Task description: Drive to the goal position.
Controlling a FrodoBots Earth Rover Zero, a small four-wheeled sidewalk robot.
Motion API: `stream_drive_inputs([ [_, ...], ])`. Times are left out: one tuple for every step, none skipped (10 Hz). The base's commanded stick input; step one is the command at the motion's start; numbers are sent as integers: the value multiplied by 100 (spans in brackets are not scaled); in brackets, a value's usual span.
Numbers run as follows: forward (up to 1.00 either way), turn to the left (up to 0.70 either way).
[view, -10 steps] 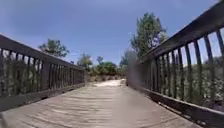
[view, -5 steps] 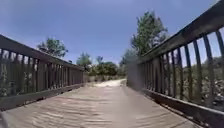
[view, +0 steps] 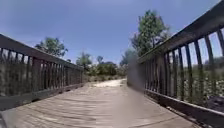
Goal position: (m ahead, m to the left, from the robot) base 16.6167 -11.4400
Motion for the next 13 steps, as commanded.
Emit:
stream_drive_inputs([
  [30, 0],
  [30, 0],
  [30, 0],
  [30, 0],
  [30, 0],
  [30, 0],
  [30, 0],
  [30, 0],
  [30, 0],
  [30, 0],
  [30, 0],
  [30, 0],
  [30, 0],
])
